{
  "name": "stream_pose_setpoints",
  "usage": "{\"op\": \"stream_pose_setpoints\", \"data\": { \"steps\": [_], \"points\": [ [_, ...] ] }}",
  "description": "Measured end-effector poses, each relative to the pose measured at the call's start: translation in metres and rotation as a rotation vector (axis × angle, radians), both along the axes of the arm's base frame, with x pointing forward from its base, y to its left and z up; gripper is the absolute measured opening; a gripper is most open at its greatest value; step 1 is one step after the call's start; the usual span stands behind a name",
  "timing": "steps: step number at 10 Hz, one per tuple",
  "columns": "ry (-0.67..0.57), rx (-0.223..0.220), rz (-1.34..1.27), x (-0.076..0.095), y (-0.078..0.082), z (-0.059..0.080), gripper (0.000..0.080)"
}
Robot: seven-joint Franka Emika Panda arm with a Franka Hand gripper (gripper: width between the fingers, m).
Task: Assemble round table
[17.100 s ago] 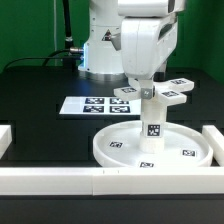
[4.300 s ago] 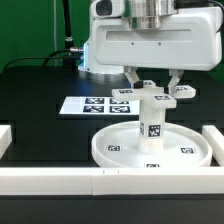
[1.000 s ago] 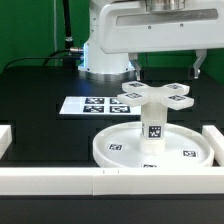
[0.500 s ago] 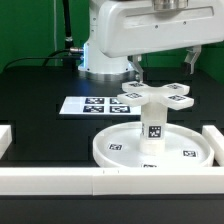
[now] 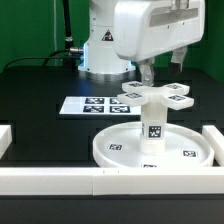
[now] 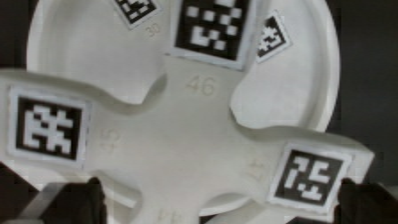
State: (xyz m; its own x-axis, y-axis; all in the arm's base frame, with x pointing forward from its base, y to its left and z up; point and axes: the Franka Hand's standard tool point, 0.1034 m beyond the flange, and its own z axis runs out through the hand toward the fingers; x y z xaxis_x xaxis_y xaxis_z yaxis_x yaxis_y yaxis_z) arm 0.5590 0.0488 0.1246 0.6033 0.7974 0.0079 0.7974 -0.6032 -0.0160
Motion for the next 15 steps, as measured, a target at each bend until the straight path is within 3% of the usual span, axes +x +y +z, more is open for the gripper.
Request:
{"op": "stream_pose_setpoints", "data": {
  "steps": [4,8,15],
  "points": [
    [-0.001,0.000,0.198,0.000,-0.004,-0.001,0.0649],
    [0.004,-0.013,0.507,-0.001,-0.009,-0.013,0.0649],
    [0.016,-0.012,0.478,-0.003,-0.009,-0.021,0.0649]
  ]
}}
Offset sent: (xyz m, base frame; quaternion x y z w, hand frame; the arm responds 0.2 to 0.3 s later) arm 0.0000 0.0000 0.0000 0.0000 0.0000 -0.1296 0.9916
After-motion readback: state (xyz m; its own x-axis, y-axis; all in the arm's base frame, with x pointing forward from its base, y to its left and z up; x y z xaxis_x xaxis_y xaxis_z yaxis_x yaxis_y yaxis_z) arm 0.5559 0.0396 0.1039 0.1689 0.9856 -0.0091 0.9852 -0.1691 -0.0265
